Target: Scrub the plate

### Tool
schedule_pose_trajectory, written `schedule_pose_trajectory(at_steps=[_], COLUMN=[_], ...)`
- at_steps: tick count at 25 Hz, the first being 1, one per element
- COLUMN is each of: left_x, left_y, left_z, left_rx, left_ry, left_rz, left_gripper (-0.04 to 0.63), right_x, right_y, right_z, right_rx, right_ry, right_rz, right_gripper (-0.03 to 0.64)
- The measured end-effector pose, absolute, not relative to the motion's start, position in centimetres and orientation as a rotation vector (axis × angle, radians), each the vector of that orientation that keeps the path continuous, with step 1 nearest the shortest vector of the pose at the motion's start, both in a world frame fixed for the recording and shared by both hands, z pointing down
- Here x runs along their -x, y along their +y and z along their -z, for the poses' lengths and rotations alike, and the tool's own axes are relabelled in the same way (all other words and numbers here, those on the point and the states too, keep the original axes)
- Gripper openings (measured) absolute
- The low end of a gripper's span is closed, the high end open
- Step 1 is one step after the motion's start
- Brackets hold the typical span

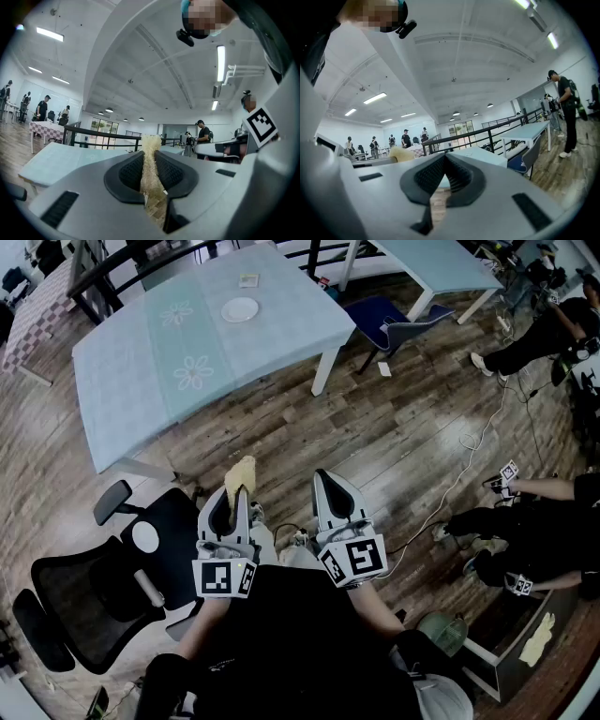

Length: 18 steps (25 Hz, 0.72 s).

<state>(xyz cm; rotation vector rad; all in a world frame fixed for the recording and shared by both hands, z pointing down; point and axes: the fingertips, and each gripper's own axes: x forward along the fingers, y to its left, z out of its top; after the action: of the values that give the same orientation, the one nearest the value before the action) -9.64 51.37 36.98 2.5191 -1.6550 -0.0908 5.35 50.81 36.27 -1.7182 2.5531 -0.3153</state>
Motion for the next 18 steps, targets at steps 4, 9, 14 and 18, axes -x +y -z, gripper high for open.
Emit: schedule_pose_trajectory(at_steps=[4,9,14,18], left_x=[10.1,9.4,7.4,7.3], left_y=[53.6,54.9,55.0,55.2], left_z=[-37.8,-37.8,-36.2,-36.5], left_rx=[-2.493,-2.515,-2.563,-2.567], left_ry=[-1.670,-1.671,-1.626,-1.624], left_rz=[0.080,0.074,0.145,0.110], left_gripper=[0.071,0.071,0.071,0.071], right_x=[-5.9,-6.6,-7.0,-6.7], right_y=[53.6,56.0,56.3,56.7], right_z=[-37.1,-35.8,-35.9,-35.9], right_rx=[1.739,1.746,1.754,1.740], right_ry=[2.561,2.554,2.542,2.551], right_rz=[0.353,0.254,0.257,0.245], right_gripper=[0.002,0.002,0.002,0.002])
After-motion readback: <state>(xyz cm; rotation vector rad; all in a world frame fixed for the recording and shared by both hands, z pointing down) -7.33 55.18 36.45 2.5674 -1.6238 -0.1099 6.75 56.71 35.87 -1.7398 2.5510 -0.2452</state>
